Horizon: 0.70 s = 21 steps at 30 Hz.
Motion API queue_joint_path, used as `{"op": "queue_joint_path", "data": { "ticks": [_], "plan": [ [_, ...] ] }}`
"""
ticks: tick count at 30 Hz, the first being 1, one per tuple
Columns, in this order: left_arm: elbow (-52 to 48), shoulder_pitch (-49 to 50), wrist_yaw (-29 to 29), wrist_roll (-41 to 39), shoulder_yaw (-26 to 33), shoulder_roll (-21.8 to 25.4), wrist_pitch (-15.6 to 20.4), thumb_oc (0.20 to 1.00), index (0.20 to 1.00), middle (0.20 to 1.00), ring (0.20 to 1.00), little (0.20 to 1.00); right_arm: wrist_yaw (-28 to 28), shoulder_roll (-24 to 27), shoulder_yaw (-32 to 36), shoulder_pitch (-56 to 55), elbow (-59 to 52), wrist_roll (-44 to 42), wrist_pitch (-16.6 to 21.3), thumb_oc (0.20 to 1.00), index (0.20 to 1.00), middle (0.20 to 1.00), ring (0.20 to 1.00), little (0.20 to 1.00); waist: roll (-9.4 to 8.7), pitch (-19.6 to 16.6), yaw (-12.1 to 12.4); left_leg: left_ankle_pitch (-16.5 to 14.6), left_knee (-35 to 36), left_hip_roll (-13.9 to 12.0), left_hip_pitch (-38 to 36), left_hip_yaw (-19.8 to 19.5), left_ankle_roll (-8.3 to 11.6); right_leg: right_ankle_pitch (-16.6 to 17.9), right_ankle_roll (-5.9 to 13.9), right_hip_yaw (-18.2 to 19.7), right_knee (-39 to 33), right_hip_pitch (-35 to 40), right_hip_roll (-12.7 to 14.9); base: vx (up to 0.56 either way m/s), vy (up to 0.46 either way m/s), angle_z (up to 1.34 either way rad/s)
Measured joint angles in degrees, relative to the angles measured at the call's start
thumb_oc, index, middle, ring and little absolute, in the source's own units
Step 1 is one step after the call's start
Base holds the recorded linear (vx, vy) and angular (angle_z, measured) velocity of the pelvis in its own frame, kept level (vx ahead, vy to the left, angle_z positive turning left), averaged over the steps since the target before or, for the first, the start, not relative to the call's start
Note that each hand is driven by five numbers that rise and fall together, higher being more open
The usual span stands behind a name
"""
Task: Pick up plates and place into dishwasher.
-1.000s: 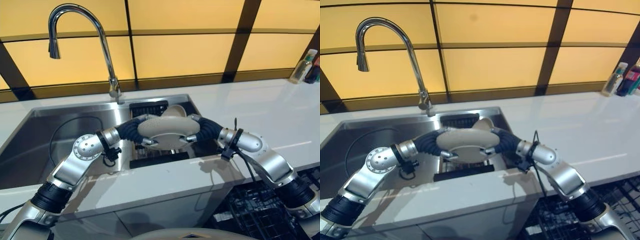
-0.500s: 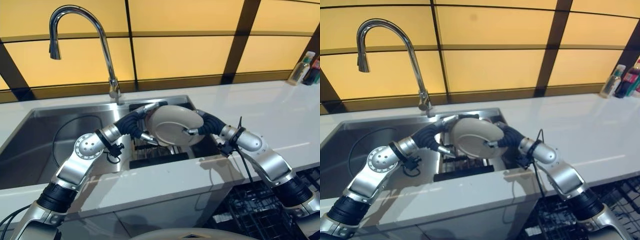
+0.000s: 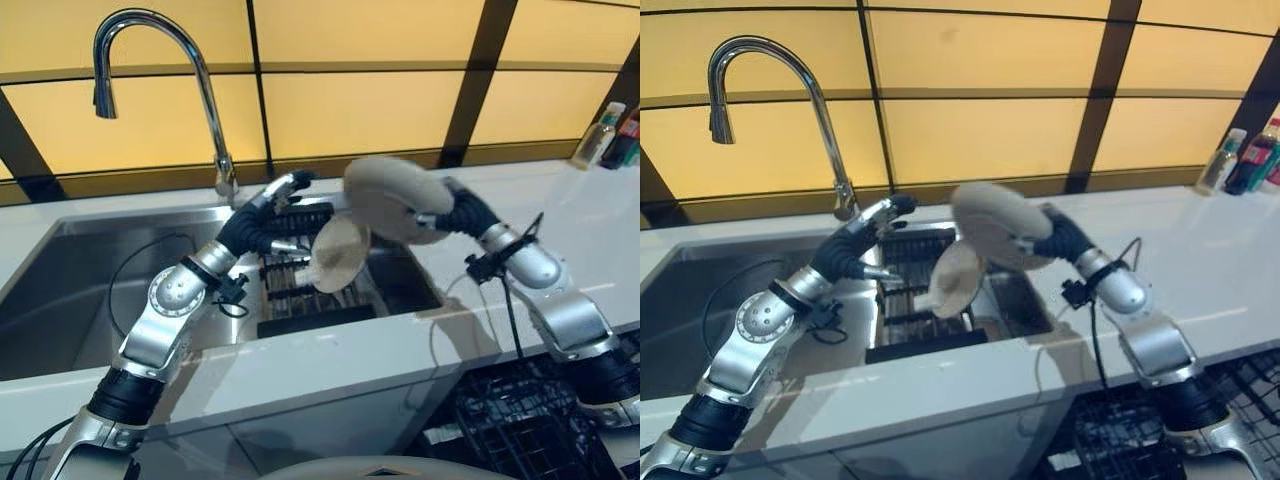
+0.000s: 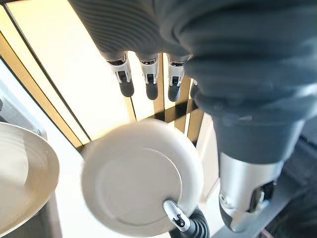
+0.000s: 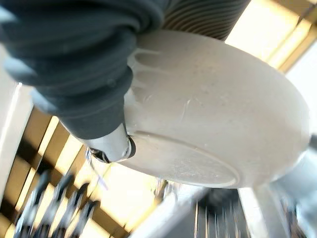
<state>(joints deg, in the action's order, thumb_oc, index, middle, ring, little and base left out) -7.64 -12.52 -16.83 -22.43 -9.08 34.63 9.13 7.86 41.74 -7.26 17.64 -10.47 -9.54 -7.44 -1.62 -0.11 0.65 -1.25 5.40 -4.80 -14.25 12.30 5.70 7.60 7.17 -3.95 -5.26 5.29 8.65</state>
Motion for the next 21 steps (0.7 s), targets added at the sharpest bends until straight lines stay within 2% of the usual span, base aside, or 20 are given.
{"op": "queue_joint_path", "data": {
  "ticks": [6,11,13,14,17,21],
  "plan": [
    [1.35,1.57,2.27,-3.69,1.9,-1.37,-0.24,1.0,1.0,1.0,1.0,1.0,-7.19,0.6,6.27,-0.08,0.62,1.03,0.3,0.2,0.2,0.2,0.2,0.2,-0.42,-0.13,-1.55,-0.13,0.01,-0.16,-0.06,1.8,0.17,0.44,-0.19,1.84,0.04,-1.13,-0.55,0.0,-0.025,-0.16],
    [3.24,4.04,5.84,-5.93,5.69,-2.99,-1.13,1.0,1.0,1.0,1.0,1.0,-11.69,0.89,13.07,-6.29,0.62,1.11,1.73,0.2,0.2,0.2,0.2,0.2,-0.8,-0.12,-3.24,-0.5,0.03,-0.11,-0.09,3.46,0.24,0.55,-0.13,3.5,0.03,-2.15,-0.83,-0.01,-0.041,-0.18],
    [3.89,4.53,7.11,-5.97,7.49,-3.64,-1.13,1.0,1.0,1.0,1.0,1.0,-12.85,0.73,16.3,-10.55,0.69,1.11,2.26,0.2,0.2,0.2,0.2,0.2,-0.98,-0.06,-4.51,-0.56,0.03,-0.05,0.07,4.04,0.25,0.6,-0.04,3.96,0.04,-2.79,-0.89,-0.01,-0.039,-0.15],
    [4.35,5.23,7.82,-6.03,8.71,-3.9,-1.12,1.0,1.0,1.0,1.0,1.0,-13.57,0.66,16.87,-11.99,1.09,1.11,2.24,0.2,0.2,0.2,0.2,0.2,-0.91,0.0,-4.42,-0.7,0.04,-0.08,0.07,4.54,0.29,0.61,-0.02,4.52,0.04,-2.98,-1.03,0.0,-0.032,-0.27],
    [5.08,5.88,9.61,-6.01,10.52,-4.51,-1.38,1.0,1.0,1.0,1.0,1.0,-14.5,0.31,18.03,-14.94,3.07,1.11,2.08,0.2,0.2,0.2,0.2,0.2,-0.96,0.12,-6.12,-1.15,0.03,-0.1,-0.01,6.15,0.35,0.61,0.22,6.03,0.03,-3.78,-1.39,0.0,-0.037,-0.26],
    [5.32,5.95,10.05,-5.95,10.62,-4.71,-1.76,1.0,1.0,1.0,1.0,1.0,-15.01,-0.53,19.2,-18.57,3.31,1.09,2.0,0.2,0.2,0.2,0.2,0.2,-0.97,0.18,-8.03,-1.49,0.03,-0.04,-0.14,7.17,0.37,1.23,-0.03,7.53,0.07,-4.49,-1.75,0.02,-0.029,-0.2]
  ]
}}
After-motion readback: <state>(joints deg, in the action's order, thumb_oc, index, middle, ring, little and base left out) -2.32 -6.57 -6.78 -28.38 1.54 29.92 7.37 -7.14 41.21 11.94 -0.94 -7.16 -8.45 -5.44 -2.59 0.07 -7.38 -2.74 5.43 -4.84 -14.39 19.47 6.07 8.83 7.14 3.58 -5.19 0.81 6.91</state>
